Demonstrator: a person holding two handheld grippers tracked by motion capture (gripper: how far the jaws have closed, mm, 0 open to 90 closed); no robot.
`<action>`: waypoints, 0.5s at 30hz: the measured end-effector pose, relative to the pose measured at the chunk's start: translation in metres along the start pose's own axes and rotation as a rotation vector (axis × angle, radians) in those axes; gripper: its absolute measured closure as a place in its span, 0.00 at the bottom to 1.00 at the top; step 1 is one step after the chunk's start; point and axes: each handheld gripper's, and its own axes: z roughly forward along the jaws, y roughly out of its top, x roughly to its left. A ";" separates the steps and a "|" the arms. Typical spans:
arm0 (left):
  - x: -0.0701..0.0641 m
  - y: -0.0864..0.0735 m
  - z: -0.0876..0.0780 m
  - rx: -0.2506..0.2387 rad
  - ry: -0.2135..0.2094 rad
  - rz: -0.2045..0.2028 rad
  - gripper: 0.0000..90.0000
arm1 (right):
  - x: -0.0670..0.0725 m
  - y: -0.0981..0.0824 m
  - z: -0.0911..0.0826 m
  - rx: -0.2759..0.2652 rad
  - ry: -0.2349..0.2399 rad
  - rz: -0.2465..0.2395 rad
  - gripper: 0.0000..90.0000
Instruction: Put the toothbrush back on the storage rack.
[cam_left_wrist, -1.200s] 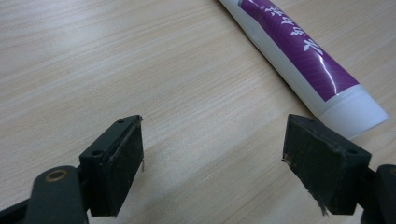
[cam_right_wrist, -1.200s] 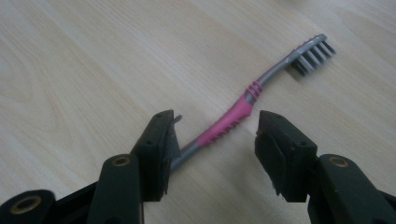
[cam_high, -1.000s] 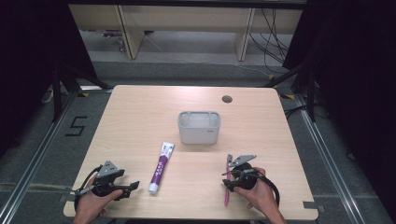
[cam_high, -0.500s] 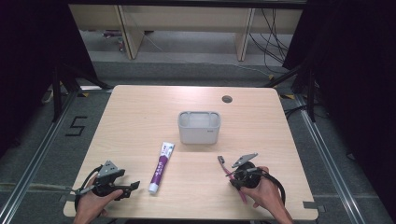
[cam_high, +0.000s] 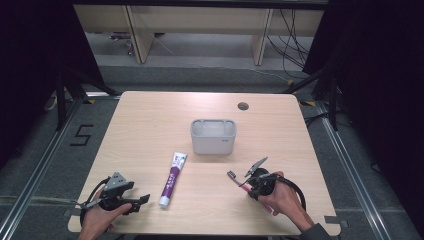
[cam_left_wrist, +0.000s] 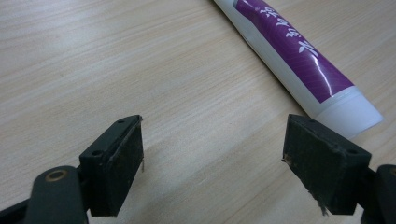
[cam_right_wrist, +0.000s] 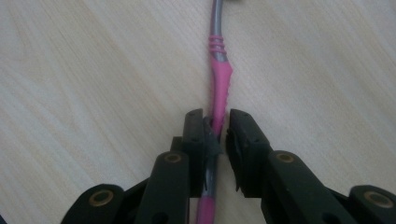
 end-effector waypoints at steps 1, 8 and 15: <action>0.000 0.000 0.000 0.000 0.001 0.001 0.22 | 0.000 0.002 0.000 0.008 0.000 -0.008 0.87; 0.000 0.000 0.000 -0.007 0.000 0.007 0.22 | 0.001 0.013 0.002 0.081 -0.007 -0.048 0.92; 0.000 0.000 0.000 -0.008 0.000 0.009 0.22 | 0.000 0.017 0.002 0.138 -0.009 -0.070 0.92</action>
